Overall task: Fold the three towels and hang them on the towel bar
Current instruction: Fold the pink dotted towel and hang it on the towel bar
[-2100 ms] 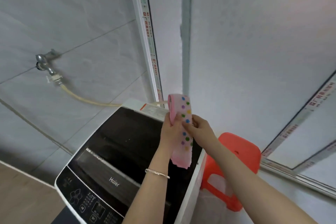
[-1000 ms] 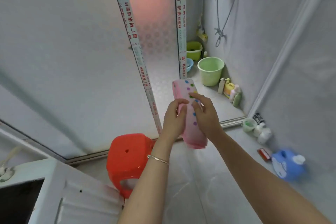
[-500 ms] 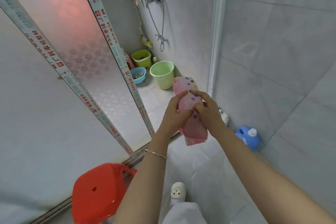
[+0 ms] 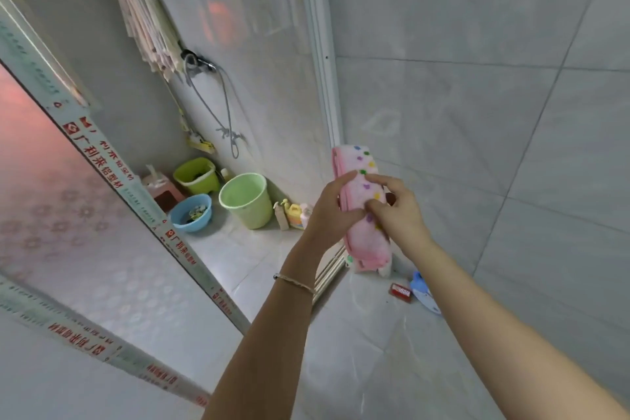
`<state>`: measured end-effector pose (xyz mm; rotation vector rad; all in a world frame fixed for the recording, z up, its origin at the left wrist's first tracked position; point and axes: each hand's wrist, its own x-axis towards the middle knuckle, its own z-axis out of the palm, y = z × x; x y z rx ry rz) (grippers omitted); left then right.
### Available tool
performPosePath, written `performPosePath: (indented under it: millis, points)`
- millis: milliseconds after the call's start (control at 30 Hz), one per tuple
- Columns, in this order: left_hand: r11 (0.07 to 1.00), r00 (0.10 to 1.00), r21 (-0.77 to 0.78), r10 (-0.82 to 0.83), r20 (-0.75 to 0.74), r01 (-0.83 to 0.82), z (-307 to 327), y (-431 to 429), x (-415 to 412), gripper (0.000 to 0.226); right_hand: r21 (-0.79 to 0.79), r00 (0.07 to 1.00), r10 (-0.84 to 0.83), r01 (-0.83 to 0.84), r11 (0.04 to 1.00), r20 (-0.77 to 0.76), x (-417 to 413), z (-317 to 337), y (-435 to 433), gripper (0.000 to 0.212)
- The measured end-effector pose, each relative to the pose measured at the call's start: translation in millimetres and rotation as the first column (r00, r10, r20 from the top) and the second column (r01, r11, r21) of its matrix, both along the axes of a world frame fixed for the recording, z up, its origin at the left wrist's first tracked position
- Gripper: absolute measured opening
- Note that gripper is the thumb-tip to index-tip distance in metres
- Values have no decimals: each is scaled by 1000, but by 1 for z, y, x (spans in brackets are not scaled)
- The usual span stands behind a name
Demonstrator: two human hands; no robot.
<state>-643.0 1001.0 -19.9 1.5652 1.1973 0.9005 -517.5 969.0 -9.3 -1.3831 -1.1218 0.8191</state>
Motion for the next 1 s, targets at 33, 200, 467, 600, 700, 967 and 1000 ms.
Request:
performPosePath:
  millis: [33, 200, 467, 600, 700, 967, 1000]
  points:
    - [1000, 1000, 13, -24, 3, 24, 7, 9, 1, 66, 9, 1000, -18, 18, 1000, -1, 1, 2, 9, 45]
    - [982, 987, 100, -158, -12, 158, 30, 59, 8, 68, 67, 991, -135, 134, 989, 10, 4, 10, 52, 47]
    - [931, 948, 177, -312, -63, 318, 49, 124, 29, 67, 145, 959, -280, 271, 952, 43, 15, 30, 91, 45]
    - [896, 923, 228, -380, -56, 382, 64, 150, 50, 65, 187, 941, -336, 324, 928, 39, 31, 45, 107, 45]
    - [885, 915, 239, -403, -35, 399, 75, 166, 68, 66, 208, 930, -365, 349, 914, 42, 46, 60, 118, 44]
    - [830, 892, 360, -451, -14, 425, 121, 205, 120, 65, 328, 917, -392, 348, 878, 77, 99, 104, 147, 42]
    - [823, 891, 378, -454, -8, 424, 127, 209, 127, 64, 349, 916, -393, 344, 872, 78, 105, 110, 151, 42]
